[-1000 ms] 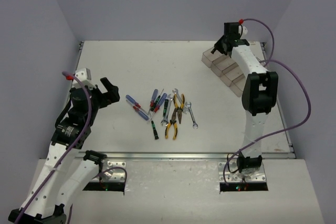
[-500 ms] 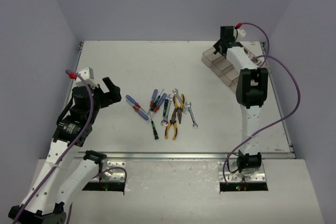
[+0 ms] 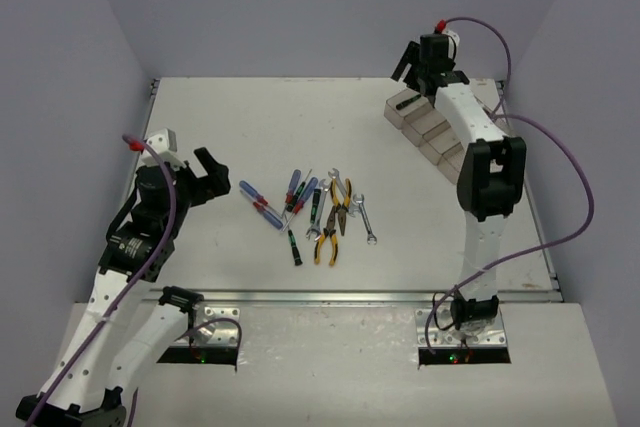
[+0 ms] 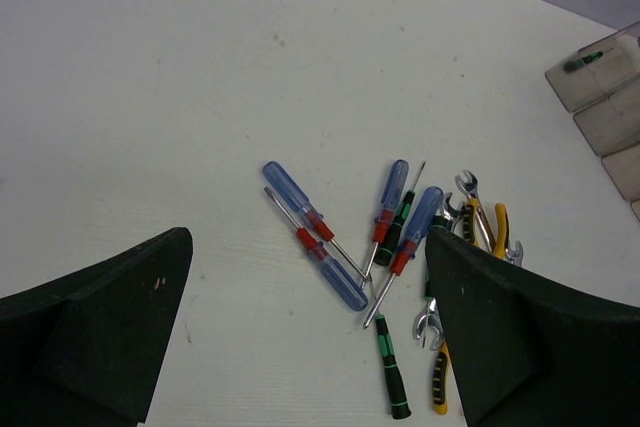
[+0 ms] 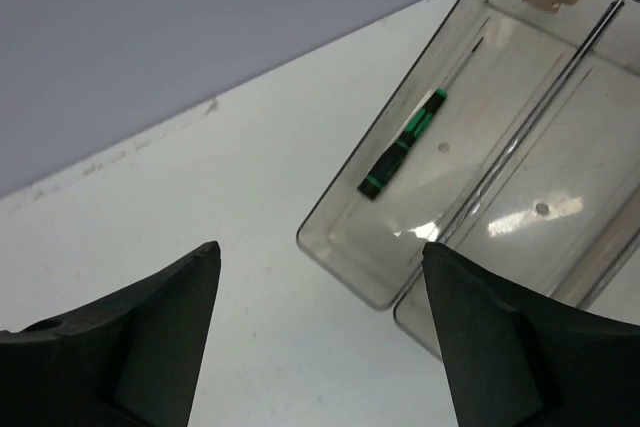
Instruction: Sort the tools into containers
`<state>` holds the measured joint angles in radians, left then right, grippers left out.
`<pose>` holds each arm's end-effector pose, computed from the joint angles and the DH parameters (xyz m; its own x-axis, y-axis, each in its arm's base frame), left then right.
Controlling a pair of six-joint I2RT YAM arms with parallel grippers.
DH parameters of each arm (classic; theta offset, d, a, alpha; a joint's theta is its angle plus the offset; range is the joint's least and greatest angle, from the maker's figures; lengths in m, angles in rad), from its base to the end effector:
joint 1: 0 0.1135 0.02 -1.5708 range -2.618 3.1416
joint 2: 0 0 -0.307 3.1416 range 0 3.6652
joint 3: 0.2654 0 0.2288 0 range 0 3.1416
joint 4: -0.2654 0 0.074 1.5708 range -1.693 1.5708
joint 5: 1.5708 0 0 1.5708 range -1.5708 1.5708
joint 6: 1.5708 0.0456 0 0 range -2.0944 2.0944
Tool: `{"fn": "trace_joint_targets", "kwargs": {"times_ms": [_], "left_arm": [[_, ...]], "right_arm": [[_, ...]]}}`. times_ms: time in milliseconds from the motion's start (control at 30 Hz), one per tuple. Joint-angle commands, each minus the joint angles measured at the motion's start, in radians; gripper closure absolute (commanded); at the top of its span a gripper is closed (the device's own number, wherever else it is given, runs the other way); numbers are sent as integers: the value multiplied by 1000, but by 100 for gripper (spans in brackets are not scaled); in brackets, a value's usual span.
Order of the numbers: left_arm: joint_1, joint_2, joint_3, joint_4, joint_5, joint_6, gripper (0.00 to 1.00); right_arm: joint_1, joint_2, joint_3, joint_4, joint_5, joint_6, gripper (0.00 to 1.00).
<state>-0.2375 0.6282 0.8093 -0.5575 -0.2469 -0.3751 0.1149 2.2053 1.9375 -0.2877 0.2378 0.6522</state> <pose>0.0881 -0.0099 0.3493 -0.3351 -0.2844 -0.8982 -0.1241 0.9584 -0.2571 0.5290 0.0502 0.2978 -0.3633 0.5518 -0.7507 0.3874 0.8222 0.4169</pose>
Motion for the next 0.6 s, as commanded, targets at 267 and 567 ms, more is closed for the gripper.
{"fn": "trace_joint_targets", "kwargs": {"times_ms": [267, 567], "left_arm": [[1, 37, 25, 1, -130, -49, 0], [7, 18, 12, 19, -68, -29, 0]], "right_arm": [[556, -426, -569, -94, 52, -122, 38], [706, -305, -586, -116, 116, 99, 58]]}}
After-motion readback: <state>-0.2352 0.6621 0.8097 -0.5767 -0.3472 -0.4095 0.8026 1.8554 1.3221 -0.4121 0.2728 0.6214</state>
